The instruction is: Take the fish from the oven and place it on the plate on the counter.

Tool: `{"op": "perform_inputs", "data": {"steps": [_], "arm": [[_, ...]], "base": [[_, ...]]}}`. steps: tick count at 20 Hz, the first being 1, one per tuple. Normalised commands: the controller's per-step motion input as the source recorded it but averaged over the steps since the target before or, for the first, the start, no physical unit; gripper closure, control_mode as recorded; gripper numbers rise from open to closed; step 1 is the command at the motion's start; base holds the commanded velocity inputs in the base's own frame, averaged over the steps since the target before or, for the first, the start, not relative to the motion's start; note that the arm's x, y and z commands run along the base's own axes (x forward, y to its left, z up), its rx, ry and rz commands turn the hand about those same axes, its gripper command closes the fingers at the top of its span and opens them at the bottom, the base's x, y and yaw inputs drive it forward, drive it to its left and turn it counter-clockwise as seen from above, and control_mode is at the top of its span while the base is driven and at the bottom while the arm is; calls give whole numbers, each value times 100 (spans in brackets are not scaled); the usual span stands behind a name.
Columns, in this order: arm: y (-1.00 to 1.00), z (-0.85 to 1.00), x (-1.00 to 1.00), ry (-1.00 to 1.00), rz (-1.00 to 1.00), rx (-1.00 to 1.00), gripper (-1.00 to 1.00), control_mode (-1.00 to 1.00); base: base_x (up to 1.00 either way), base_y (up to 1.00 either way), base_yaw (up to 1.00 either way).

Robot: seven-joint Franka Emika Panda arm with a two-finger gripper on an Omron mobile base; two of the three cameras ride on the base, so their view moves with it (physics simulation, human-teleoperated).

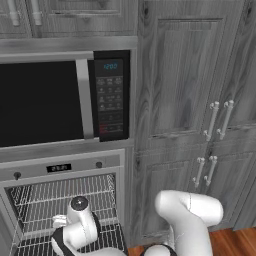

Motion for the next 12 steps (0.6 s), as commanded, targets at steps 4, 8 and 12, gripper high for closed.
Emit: {"op": "perform_inputs", "data": {"steps": [4, 8, 12], "arm": [[0, 0, 47, -8, -5, 0, -100, -100], [-1, 0, 51, 0, -3, 1, -100, -100], [-33, -4, 28, 3, -2, 1, -100, -100]], "base": [[0, 0, 0], [0, 0, 0], [0, 0, 0]]}}
